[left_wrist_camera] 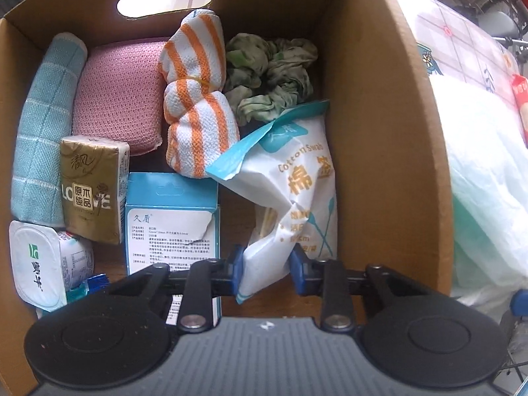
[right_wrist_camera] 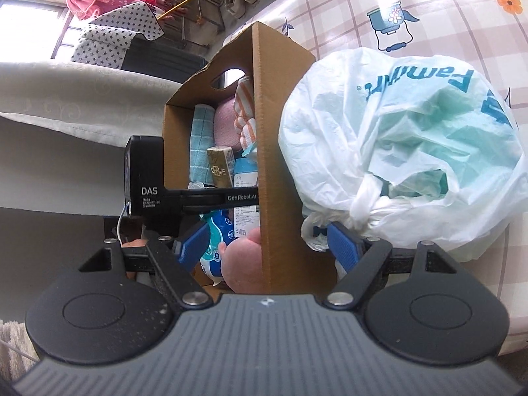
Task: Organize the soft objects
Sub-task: 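Open both tools and withdraw from the box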
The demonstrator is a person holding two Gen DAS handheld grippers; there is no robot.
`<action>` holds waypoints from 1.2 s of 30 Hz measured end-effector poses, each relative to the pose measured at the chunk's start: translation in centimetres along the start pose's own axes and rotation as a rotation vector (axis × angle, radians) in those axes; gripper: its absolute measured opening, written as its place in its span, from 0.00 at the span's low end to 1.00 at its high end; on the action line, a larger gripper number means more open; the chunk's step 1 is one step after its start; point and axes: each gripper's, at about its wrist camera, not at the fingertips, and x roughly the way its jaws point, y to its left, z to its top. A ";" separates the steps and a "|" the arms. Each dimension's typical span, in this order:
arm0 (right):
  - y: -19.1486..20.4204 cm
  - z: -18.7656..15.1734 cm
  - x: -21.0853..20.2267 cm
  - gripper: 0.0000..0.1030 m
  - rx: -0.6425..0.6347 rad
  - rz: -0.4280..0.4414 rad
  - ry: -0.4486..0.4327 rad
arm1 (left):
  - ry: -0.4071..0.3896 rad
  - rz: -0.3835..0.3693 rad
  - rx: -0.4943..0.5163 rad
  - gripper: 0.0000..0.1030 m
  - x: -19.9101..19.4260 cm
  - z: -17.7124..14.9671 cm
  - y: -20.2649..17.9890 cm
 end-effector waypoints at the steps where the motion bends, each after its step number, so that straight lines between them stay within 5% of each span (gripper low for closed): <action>1: -0.2 0.0 0.0 0.76 0.003 0.003 0.005 | 0.000 -0.008 0.002 0.24 -0.1 -0.1 -0.1; 12: -0.2 0.6 0.6 0.76 0.000 0.017 0.031 | 0.101 0.005 0.118 0.26 -0.1 -2.0 -0.8; 18: 0.2 0.8 1.0 0.77 -0.005 0.020 0.047 | 0.010 -0.051 0.030 0.43 -2.9 -2.5 0.9; 22: 0.7 0.7 1.4 0.77 -0.005 0.031 0.059 | -0.055 -0.077 -0.102 0.44 -4.4 -2.6 3.2; 26: 1.4 0.5 2.1 0.77 -0.012 0.033 0.064 | -0.062 -0.017 -0.161 0.45 -4.5 -1.8 4.2; 30: 2.4 0.1 2.2 0.80 -0.034 0.024 0.066 | -0.124 -0.005 -0.163 0.67 -6.3 -2.1 3.7; 36: 3.6 -0.8 1.7 0.91 -0.072 -0.024 0.043 | -0.230 0.049 -0.150 0.85 -9.9 -3.4 2.3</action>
